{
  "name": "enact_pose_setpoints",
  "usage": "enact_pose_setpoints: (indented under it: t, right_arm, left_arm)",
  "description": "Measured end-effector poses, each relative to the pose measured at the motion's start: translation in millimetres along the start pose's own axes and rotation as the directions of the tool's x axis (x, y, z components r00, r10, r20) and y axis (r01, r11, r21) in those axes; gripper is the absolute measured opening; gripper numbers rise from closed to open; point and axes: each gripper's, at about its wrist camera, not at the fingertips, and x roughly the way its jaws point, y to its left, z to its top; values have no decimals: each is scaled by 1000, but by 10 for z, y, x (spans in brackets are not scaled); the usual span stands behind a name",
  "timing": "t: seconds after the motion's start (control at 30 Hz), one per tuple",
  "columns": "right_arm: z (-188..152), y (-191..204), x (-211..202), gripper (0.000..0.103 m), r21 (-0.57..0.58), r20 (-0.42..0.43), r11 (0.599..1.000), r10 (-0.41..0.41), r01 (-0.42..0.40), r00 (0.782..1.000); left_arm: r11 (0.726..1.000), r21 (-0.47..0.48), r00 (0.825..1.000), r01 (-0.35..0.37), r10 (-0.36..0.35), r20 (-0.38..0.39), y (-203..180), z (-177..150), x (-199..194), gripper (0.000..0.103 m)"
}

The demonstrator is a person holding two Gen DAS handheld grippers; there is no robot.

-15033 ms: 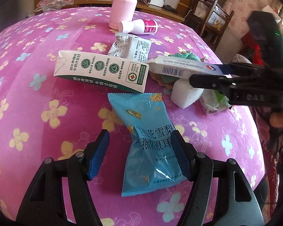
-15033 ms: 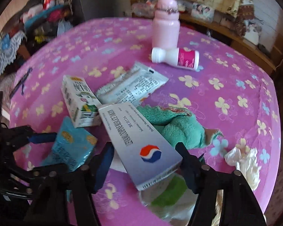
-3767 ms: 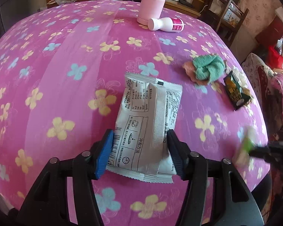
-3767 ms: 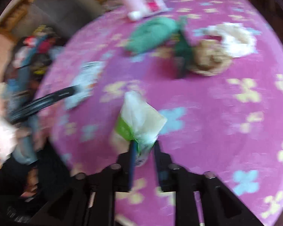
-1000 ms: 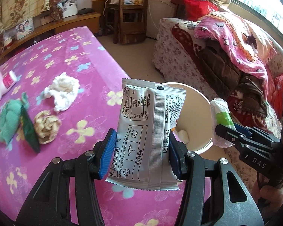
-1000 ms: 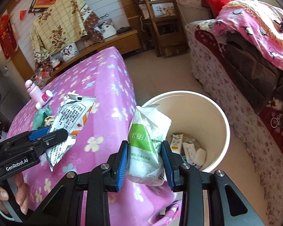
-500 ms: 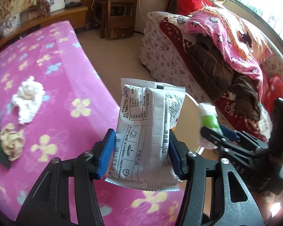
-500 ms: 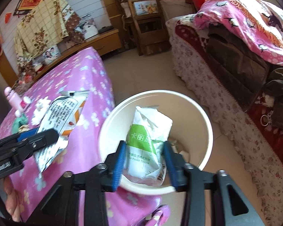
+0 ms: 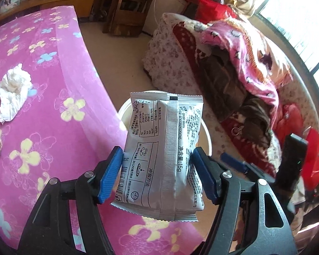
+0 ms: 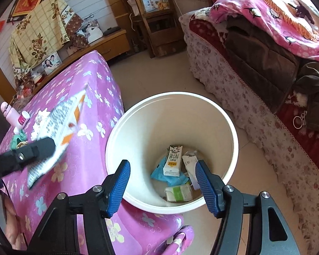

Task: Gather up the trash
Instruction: 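Carry the wipes pack and white sachet over the bin and open both tools, then move both tools back over the remaining trash on the table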

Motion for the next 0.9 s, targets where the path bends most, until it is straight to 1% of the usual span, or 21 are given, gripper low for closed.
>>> enact_pose_setpoints:
  t: [0.13,0.17,0.3,0.4,0.47,0.57,0.63,0.87,0.9]
  right_arm:
    - [0,-34,-53,61,10,7,1000,-2,2,1000]
    - [6,-41,-64,61,12,8,1000,-1,1,1000]
    - [11,-52,-109,61,20,12,1000,6,-6,1000]
    - [-7,-21,-106,61,15,5,1000,12,-12,1000]
    - [-24,19,-98,62,7,-3,1000,15,-15,1000]
    - [-42,92,-94,62,-2,-8,1000,24,-24,1000]
    - [-62,163,-95,62,-12,-12,999,32,-32,999]
    - [-96,523,-151,62,-67,-12,996,63,-64,998]
    - [-96,572,-158,62,-75,-12,995,68,-69,998]
  left_arm:
    - [999,-24,999,46,-45,23,10,50,-59,68]
    - [998,-28,999,48,-47,23,12,56,-59,68]
    - [1000,-26,1000,16,-15,18,38,38,-60,68]
    - [999,-20,999,-35,35,17,87,-10,-90,68]
    - [997,-13,997,-82,82,15,120,-42,-115,68]
    - [992,-7,991,-129,129,27,194,-97,-187,68]
    - [984,-2,984,-177,177,37,255,-137,-253,68]
    - [963,-7,962,-268,268,58,472,-269,-484,68]
    - [958,-9,956,-285,285,66,516,-298,-542,68]
